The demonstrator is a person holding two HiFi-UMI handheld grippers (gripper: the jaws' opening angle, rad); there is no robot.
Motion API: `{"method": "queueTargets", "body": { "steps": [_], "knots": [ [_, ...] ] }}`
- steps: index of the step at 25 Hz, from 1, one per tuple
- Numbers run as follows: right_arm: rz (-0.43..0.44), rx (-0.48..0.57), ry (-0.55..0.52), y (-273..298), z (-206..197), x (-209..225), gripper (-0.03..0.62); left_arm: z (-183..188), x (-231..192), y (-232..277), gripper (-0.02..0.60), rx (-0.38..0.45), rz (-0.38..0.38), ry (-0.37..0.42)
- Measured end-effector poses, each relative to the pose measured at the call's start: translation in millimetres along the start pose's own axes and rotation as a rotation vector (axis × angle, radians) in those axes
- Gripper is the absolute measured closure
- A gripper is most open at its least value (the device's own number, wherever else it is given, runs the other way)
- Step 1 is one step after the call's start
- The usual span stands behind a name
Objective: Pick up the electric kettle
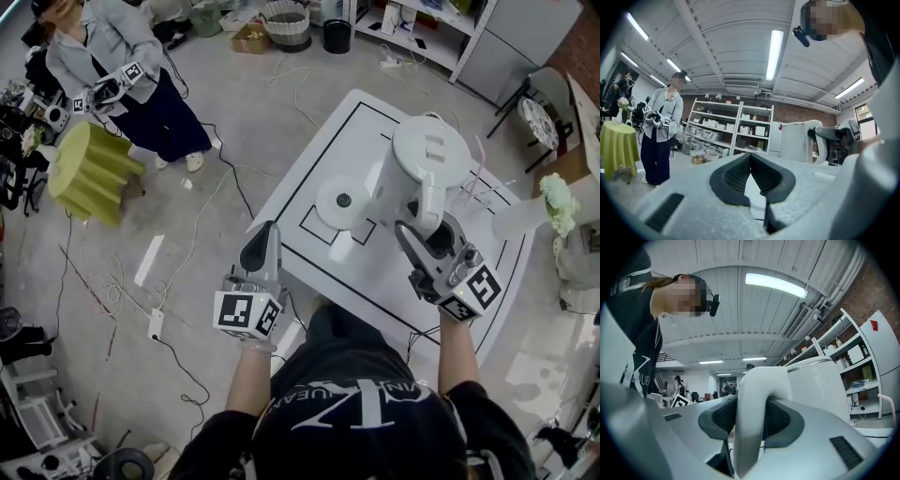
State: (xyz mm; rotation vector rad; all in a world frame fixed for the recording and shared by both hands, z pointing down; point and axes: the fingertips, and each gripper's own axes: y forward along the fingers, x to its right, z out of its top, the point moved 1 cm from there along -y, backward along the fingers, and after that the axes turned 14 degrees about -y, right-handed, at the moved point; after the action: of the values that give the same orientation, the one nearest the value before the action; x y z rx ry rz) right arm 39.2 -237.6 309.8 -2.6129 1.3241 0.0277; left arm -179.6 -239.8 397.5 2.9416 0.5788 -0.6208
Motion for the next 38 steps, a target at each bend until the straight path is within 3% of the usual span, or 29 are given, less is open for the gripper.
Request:
{"method": "queueTargets", "body": {
  "steps": [6, 18, 38],
  "knots": [
    [-0.034, -0.027, -0.042, -19.1, -5.5, 5.9, 0.444, 2.2, 7.4, -0.3, 0.571, 0.007, -0.011, 0.010],
    [-0.070, 0.026, -0.001, -31.0, 20.3, 18.3, 0.444, 19.5, 17.2, 3.5, 0.571, 0.029, 0.002, 0.031],
    [-0.099, 0.021, -0.030, -34.1, 19.0, 19.0, 0.444, 35.7, 12.0, 3.5, 0.571, 0.067, -0.007, 0.035]
  ]
}}
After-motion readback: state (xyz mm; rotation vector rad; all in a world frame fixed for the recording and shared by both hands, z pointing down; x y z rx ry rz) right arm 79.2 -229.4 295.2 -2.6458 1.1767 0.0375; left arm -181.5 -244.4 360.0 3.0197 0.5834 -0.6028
